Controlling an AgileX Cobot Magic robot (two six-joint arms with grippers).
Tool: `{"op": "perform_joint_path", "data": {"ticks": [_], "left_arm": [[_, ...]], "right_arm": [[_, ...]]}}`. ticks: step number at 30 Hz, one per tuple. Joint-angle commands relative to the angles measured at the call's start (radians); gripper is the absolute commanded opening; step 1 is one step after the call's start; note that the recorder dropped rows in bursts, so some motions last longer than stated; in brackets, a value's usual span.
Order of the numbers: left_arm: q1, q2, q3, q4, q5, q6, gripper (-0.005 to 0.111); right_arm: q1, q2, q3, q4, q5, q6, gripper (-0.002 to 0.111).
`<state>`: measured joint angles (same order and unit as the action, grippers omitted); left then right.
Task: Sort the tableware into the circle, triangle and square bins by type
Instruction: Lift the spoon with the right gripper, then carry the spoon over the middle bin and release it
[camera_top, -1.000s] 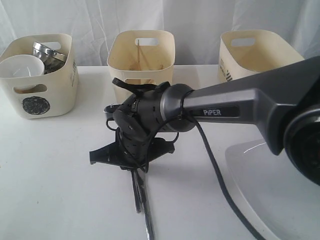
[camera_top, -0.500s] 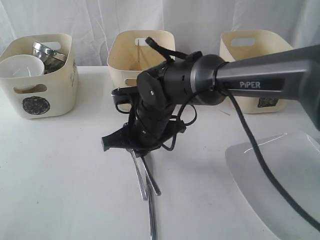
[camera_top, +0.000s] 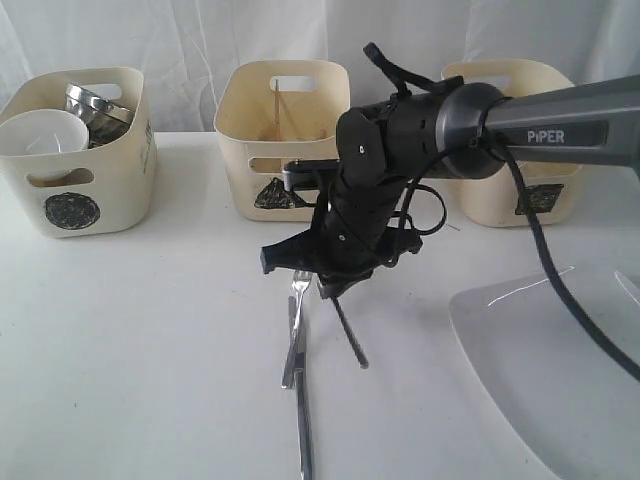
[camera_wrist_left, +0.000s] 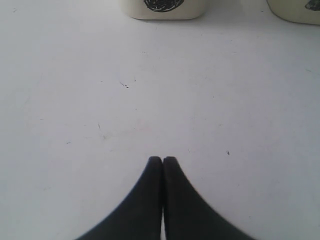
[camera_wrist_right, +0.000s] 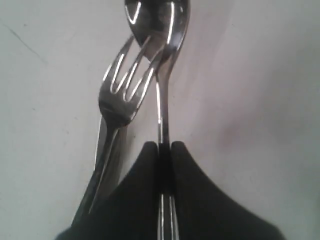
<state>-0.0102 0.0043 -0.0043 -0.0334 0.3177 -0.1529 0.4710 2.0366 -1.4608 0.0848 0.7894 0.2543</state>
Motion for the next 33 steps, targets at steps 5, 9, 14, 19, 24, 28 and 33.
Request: {"op": "perform_joint_path", "data": {"ticks": [5, 9, 14, 19, 24, 28, 33], "left_arm": [[-0.002, -0.004, 0.004, -0.010, 0.032, 0.003, 0.000], [-0.002, -0.004, 0.004, -0.010, 0.032, 0.003, 0.000], [-0.002, -0.004, 0.004, -0.010, 0.032, 0.003, 0.000], [-0.002, -0.004, 0.004, -0.010, 0.032, 0.003, 0.000], [-0.002, -0.004, 0.004, -0.010, 0.032, 0.003, 0.000], [-0.002, -0.004, 0.004, -0.010, 0.032, 0.003, 0.000], [-0.002, -0.004, 0.004, -0.010, 0.032, 0.003, 0.000]], "right_arm": [[-0.005, -0.042, 0.002, -0.246, 0.171, -0.004, 0.000], [-0.005, -0.042, 0.002, -0.354, 0.282, 0.000, 0.000], [-0.005, -0.078, 0.002, -0.394, 0.334, -0.002, 0.000], [-0.005, -0.175, -0.028, -0.332, 0.214, -0.015, 0.000], [-0.005, -0.266, -0.060, -0.280, -0.133, -0.012, 0.000], [-0.005, -0.261, -0.063, -0.280, -0.477, 0.049, 0.000], [-0.006, -0.178, -0.063, -0.280, -0.753, 0.091, 0.000]]}}
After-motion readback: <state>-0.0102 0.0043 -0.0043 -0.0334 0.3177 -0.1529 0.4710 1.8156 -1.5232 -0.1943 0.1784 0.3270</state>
